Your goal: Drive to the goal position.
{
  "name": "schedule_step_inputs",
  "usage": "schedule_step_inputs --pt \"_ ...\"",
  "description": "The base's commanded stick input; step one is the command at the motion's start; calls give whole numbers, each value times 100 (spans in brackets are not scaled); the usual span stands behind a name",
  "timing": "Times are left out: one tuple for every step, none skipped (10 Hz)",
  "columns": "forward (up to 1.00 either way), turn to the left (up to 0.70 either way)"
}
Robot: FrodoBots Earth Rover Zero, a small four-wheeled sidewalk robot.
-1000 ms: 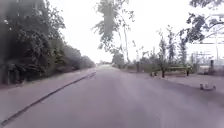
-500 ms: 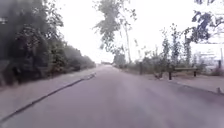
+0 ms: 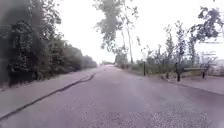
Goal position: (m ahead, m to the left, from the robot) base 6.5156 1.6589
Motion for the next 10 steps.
schedule_step_inputs --pt "100 0" --pt "100 0" --pt "100 0" --pt "100 0" --pt "100 0" --pt "100 0" --pt "100 0" --pt "100 0" --pt "100 0" --pt "100 0"
